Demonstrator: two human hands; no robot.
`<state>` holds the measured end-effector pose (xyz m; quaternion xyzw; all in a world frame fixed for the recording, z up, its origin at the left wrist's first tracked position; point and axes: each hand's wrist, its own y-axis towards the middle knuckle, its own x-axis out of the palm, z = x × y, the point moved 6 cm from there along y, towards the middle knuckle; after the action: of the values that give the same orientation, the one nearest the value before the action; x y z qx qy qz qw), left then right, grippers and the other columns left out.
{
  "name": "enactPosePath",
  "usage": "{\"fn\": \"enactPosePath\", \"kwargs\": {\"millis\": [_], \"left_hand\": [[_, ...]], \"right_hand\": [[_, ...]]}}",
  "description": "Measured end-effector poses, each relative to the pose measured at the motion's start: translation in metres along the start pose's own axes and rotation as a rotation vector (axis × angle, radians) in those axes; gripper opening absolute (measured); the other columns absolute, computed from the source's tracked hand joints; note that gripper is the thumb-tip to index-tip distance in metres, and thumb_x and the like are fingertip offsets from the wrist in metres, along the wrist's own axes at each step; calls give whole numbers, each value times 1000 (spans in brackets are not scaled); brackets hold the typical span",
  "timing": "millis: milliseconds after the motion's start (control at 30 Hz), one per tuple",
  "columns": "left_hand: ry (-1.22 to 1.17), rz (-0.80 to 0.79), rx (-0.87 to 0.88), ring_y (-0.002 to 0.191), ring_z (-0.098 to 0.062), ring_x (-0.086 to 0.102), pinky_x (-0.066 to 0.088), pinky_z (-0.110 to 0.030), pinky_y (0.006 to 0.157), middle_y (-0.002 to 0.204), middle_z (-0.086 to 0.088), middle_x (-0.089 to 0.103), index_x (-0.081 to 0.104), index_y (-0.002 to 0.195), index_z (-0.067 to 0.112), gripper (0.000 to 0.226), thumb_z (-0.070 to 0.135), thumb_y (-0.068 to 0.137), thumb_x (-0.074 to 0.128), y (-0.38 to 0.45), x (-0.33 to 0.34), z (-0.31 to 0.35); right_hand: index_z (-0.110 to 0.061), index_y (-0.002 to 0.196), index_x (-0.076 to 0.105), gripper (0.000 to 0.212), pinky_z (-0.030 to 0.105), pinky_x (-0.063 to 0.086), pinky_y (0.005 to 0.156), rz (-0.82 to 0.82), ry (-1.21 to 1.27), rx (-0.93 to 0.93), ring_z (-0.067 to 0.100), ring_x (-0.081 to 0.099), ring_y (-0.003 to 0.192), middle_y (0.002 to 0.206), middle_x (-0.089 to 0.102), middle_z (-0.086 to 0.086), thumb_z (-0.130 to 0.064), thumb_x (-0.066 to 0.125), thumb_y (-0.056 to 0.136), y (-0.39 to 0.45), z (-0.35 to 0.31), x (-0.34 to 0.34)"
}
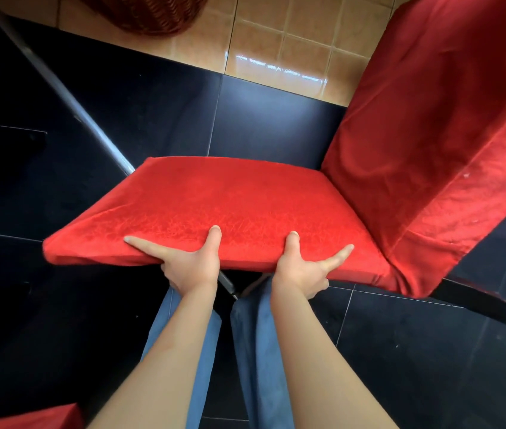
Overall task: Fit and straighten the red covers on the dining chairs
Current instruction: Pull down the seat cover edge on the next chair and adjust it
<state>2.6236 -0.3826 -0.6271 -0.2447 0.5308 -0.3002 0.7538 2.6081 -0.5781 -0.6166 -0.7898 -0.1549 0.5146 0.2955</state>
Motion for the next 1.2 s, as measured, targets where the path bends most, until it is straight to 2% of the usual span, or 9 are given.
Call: {"fn": "enactPosePath", "kwargs": {"millis": [200, 300, 400, 533, 667, 767, 933, 1067, 1200], "left_hand": [[-52, 18, 39, 102, -34, 55, 38, -38, 94, 121, -20, 51, -26, 144, 43, 133, 48, 65, 80, 0, 16, 39], [-44, 34, 35, 94, -33, 55, 40, -46, 100, 122, -20, 50, -27, 143, 45, 133, 52, 62, 79, 0, 23, 54], [-62, 53, 37, 81, -26, 46, 39, -37, 86, 120, -19, 50, -25, 143, 45, 133, 51, 62, 79, 1, 28, 62], [-39, 73, 26, 80, -25, 44, 42, -48, 96, 119, -19, 51, -26, 142, 46, 133, 53, 60, 79, 2, 28, 64], [-64, 67, 26, 77, -24, 45, 38, -36, 80, 118, -17, 50, -26, 142, 47, 133, 52, 60, 79, 1, 27, 60], [-68, 63, 29, 74, -22, 43, 36, -35, 79, 118, -17, 49, -25, 142, 47, 133, 52, 60, 80, 0, 26, 58], [26, 54, 32, 78, -26, 45, 44, -48, 91, 117, -16, 51, -28, 140, 48, 131, 63, 60, 75, -3, 22, 64], [84, 33, 78, 94, -36, 58, 41, -50, 92, 120, -16, 53, -28, 138, 52, 125, 73, 60, 67, -3, 20, 73], [85, 15, 71, 103, -37, 58, 39, -50, 94, 124, -16, 51, -27, 138, 52, 122, 72, 63, 67, -3, 19, 80]], "right_hand": [[-59, 143, 0, 96, 40, 40, 78, 11, -35, -41, 14, 39, 58, 100, 37, 6, -55, 69, 76, 7, -38, 14], [-59, 144, 3, 95, 35, 34, 74, 6, -16, -77, 13, 39, 56, 99, 37, 7, -54, 69, 77, 11, -57, 20], [-60, 144, 4, 94, 33, 34, 75, 2, 0, -96, 13, 40, 57, 100, 36, 7, -52, 70, 76, 15, -67, 26], [-60, 144, 4, 94, 32, 32, 73, -14, 13, -100, 13, 40, 57, 99, 36, 8, -53, 69, 77, 15, -70, 28], [-60, 143, 4, 93, 32, 33, 72, -14, 19, -100, 13, 42, 58, 99, 37, 7, -53, 69, 77, 15, -65, 27], [-61, 142, 3, 94, 32, 34, 72, -14, 24, -110, 12, 43, 59, 99, 38, 6, -55, 69, 75, 14, -63, 27], [-62, 142, 0, 96, 32, 35, 71, -23, 22, -134, 12, 44, 59, 100, 39, 7, -59, 68, 74, 14, -64, 27], [-61, 142, 0, 96, 31, 32, 70, -18, 27, -179, 10, 41, 58, 99, 39, 7, -61, 67, 74, 15, -76, 32], [-60, 143, 0, 95, 32, 30, 71, -28, 31, -197, 9, 38, 58, 99, 38, 7, -60, 67, 75, 15, -83, 34]]}}
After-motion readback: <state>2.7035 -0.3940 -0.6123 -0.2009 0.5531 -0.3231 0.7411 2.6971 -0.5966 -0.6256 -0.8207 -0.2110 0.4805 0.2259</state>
